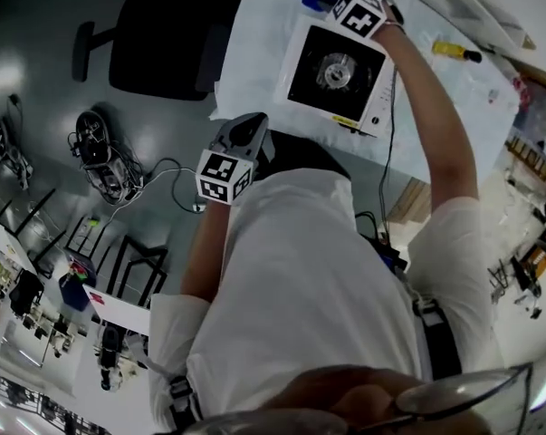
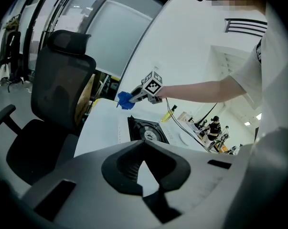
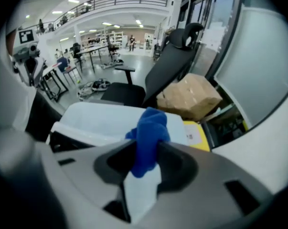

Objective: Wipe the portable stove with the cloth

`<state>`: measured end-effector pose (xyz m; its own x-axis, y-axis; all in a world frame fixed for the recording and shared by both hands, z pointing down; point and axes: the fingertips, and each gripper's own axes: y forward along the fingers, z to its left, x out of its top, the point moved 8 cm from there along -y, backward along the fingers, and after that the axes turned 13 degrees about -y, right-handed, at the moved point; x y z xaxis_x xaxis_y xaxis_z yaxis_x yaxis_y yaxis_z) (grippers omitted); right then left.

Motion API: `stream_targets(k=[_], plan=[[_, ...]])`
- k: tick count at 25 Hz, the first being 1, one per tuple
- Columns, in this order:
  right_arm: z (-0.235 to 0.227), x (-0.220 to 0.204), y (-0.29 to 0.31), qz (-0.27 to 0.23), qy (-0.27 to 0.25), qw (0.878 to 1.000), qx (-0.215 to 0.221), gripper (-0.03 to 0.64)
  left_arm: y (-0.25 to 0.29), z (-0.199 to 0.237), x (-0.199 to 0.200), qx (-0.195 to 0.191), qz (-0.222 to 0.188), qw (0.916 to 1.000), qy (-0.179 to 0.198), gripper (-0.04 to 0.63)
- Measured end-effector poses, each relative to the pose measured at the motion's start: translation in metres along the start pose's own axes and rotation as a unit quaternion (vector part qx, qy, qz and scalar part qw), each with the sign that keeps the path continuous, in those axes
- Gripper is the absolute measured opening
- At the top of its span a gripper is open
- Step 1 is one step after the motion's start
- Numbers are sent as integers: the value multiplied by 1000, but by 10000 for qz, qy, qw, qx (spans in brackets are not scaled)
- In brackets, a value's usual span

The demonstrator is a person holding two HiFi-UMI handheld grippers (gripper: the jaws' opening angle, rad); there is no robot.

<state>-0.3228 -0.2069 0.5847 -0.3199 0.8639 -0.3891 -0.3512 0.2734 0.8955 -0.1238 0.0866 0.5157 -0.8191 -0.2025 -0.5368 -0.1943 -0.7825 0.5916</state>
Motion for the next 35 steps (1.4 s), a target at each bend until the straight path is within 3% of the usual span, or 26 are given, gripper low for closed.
stream_targets(k=[6, 14, 21, 25, 31, 35], plan=[[9, -14, 22, 103, 130, 9991, 397, 141, 4, -7, -3, 163, 209, 9996, 82, 37], [25, -29, 48, 343, 368, 9936, 1015, 141, 22, -20, 1, 56, 250, 9995, 160, 37], [40, -46, 39, -79, 1129, 9789, 1703, 138, 31, -19, -2, -4, 425, 9989, 217, 37], [43, -63, 29, -113, 1232, 9766, 1758, 138, 36, -22, -1, -77, 483, 9983, 305, 37], [42, -98, 17, -72, 1431, 9788, 1462, 137, 49, -31, 0, -247, 632, 9966, 477, 37], [50, -119, 0, 28, 1683, 9736, 1542, 137, 57, -39, 0, -368, 710, 9952, 565, 37]])
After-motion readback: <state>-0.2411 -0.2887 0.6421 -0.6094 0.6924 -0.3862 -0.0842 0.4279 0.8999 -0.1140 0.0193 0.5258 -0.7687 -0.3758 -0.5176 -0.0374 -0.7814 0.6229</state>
